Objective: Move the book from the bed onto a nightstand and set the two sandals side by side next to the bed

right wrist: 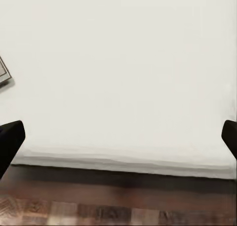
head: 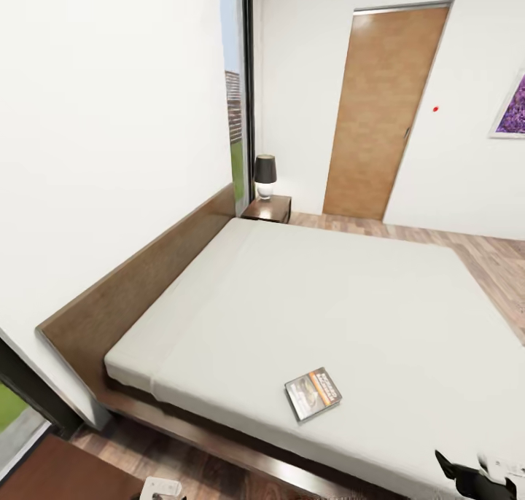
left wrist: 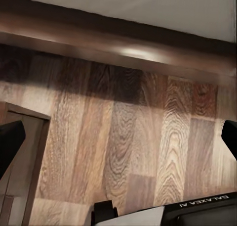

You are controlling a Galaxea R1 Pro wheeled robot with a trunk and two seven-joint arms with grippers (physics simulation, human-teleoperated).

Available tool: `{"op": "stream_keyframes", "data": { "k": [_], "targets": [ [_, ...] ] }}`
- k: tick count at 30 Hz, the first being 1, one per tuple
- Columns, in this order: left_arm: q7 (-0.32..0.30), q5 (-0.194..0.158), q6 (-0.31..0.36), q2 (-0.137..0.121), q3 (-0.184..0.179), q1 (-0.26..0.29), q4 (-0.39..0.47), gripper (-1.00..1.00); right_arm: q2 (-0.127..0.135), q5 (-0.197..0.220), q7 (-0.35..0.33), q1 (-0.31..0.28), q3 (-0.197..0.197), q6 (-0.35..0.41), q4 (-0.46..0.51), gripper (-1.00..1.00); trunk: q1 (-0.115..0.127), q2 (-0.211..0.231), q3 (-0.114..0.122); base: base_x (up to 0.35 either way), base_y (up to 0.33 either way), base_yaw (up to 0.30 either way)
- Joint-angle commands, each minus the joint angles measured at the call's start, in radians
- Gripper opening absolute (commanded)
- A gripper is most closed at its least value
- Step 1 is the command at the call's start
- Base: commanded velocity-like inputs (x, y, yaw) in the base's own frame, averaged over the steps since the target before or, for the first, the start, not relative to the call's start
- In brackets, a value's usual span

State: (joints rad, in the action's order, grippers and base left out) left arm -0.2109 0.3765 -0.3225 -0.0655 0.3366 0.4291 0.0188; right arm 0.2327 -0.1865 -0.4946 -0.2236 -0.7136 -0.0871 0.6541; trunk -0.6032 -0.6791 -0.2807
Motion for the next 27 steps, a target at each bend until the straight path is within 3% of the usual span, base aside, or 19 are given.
{"op": "stream_keyframes", "data": {
  "k": [1,4,8,14,20,27],
  "targets": [
    [-0.004,0.007,-0.003,0.0,0.009,0.0,0.0,1.0,-0.001,-0.037,-0.007,-0.002,-0.006,-0.006,-0.026,1.0,0.004,0.006,0.002,0.0,0.0,-0.283],
    [-0.004,0.007,-0.003,0.0,0.009,0.0,0.0,1.0,-0.005,-0.1,-0.007,-0.002,-0.005,-0.006,-0.069,1.0,0.015,0.027,0.011,0.0,0.0,-0.283],
    [-0.004,0.007,-0.003,0.0,0.009,0.0,0.0,1.0,-0.025,-0.136,-0.008,-0.002,-0.004,-0.013,-0.085,1.0,0.031,0.055,0.024,0.0,0.0,-0.283],
    [-0.004,0.007,-0.003,0.0,0.009,0.0,0.0,1.0,-0.043,-0.144,-0.008,-0.002,-0.003,-0.017,-0.089,1.0,0.054,0.097,0.043,0.0,0.0,-0.283],
    [-0.005,0.007,-0.003,0.001,0.009,0.0,0.0,1.0,-0.047,-0.147,-0.041,-0.002,0.001,-0.016,-0.16,1.0,0.077,0.139,0.061,0.0,0.0,-0.282],
    [-0.007,0.007,-0.003,0.0,0.009,0.0,-0.001,1.0,-0.048,-0.163,-0.086,-0.002,0.002,-0.017,-0.193,1.0,0.077,0.139,0.061,0.0,0.0,-0.136]
  ]
}}
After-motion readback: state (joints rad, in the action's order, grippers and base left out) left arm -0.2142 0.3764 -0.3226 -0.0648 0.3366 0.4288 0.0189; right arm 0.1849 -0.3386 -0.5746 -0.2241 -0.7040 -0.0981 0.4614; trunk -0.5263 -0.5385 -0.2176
